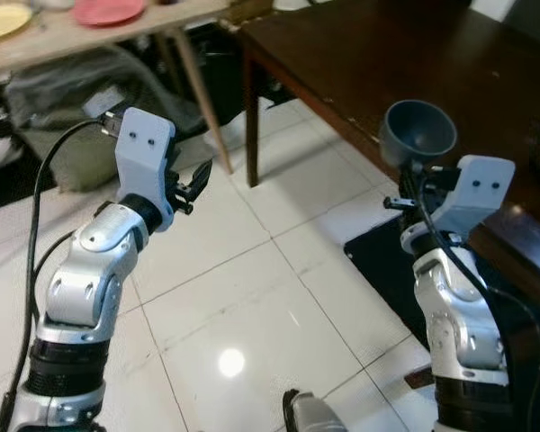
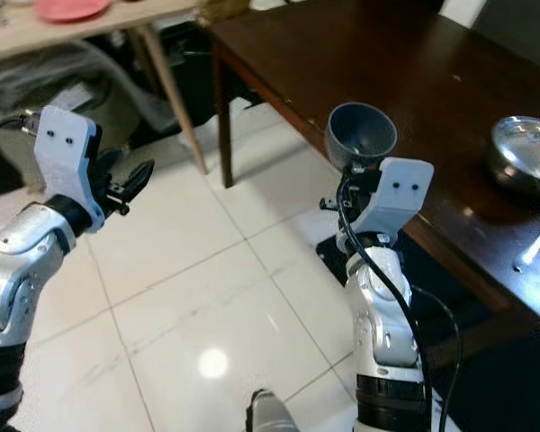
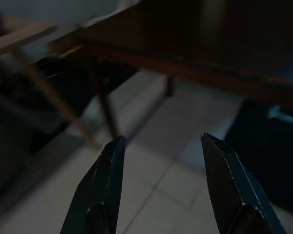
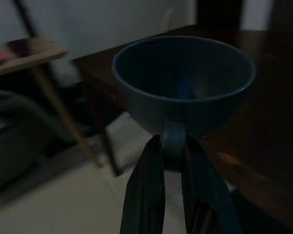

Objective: Setting the table

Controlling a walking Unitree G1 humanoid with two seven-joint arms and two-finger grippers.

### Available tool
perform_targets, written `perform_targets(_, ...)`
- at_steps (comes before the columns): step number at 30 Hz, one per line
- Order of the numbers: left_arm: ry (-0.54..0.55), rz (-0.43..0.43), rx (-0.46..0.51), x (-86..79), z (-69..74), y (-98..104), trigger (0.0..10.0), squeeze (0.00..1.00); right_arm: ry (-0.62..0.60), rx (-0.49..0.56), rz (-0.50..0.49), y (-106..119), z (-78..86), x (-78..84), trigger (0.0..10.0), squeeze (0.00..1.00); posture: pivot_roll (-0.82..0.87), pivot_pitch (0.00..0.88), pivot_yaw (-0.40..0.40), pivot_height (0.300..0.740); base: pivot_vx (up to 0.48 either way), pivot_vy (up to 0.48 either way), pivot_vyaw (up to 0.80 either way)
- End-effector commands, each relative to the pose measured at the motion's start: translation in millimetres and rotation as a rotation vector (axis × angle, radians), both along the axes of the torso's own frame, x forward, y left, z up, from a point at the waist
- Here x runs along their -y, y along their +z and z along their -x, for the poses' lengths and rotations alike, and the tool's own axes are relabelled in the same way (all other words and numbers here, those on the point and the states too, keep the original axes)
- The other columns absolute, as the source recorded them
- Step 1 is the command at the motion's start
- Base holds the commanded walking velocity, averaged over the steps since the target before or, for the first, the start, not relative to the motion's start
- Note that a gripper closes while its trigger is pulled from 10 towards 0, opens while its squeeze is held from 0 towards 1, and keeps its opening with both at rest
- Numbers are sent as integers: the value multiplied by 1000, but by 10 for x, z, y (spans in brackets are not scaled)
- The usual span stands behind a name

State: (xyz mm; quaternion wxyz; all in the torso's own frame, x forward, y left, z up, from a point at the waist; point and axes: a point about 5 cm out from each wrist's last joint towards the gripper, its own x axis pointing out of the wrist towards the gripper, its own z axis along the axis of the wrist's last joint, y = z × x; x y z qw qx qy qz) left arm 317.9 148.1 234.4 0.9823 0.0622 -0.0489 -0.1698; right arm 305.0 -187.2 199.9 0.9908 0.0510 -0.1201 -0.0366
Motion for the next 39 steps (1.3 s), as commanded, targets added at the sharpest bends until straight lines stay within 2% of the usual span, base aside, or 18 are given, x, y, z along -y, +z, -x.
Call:
perform_targets(1, 18, -4, -17, -28, -14, -50, 10000, 16, -1, 14, -1, 31, 18, -10, 10000, 0, -63, 83, 86, 740, 0, 0, -800)
perform_targets(39, 53, 31, -9, -2, -51, -92, 10000, 39, 34, 7, 41, 72, -56, -17, 10000, 0, -78, 58, 60, 740, 0, 0, -800)
